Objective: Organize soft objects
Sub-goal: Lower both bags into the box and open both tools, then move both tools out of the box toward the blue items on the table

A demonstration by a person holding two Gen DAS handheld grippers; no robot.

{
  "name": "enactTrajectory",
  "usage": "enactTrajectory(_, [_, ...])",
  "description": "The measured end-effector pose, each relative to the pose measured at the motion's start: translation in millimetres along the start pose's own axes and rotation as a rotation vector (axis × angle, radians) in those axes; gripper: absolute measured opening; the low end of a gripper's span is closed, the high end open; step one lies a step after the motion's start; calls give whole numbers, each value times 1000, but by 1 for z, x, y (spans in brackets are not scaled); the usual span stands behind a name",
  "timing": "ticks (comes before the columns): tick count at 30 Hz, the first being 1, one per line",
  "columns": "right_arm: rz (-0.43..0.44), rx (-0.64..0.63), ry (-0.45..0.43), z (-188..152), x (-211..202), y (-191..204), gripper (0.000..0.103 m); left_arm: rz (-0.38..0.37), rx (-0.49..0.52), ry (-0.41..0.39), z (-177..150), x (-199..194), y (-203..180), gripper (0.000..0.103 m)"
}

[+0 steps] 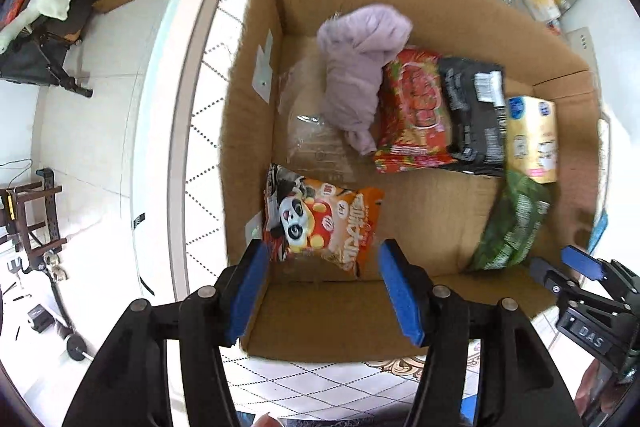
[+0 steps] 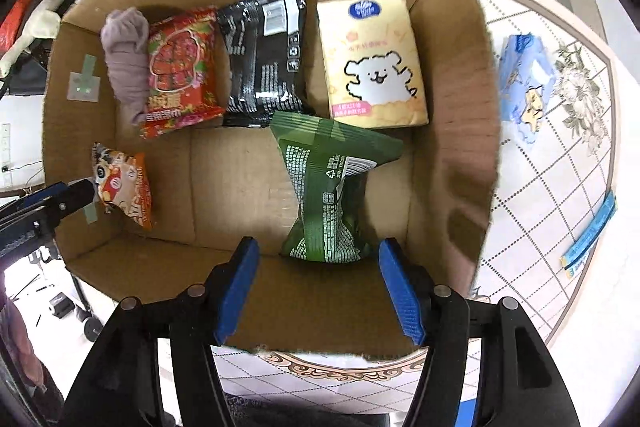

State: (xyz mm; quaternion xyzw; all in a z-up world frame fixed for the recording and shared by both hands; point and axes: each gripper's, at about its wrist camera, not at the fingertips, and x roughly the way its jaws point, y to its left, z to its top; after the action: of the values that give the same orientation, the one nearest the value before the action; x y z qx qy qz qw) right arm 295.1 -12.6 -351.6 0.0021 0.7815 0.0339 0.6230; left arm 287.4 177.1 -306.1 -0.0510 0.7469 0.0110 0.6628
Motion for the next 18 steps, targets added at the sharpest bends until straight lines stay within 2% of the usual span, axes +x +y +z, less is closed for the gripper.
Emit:
enactTrajectory(4, [3, -13, -44, -18, -17, 5, 65, 4, 21, -82, -19, -30, -10, 57])
enactTrajectory(6, [11, -14, -65, -27, -23, 2, 65, 13, 35, -124, -26, -39, -11, 72])
enactTrajectory(8, [6, -25, -93, -34, -33, 2, 65, 20, 46, -175, -31, -48, -13, 72])
enactTrajectory(13, [2, -29, -168, -56, -54, 6, 65, 35, 48, -241, -51, -66, -15, 74])
enactTrajectory(15, [6, -29, -191, -62, -60, 8, 65, 46, 41, -262, -56, -71, -15, 94])
enactTrajectory(18, [8, -35, -234, -73, -73, 10, 69, 34, 17, -302, -65, -81, -13, 96])
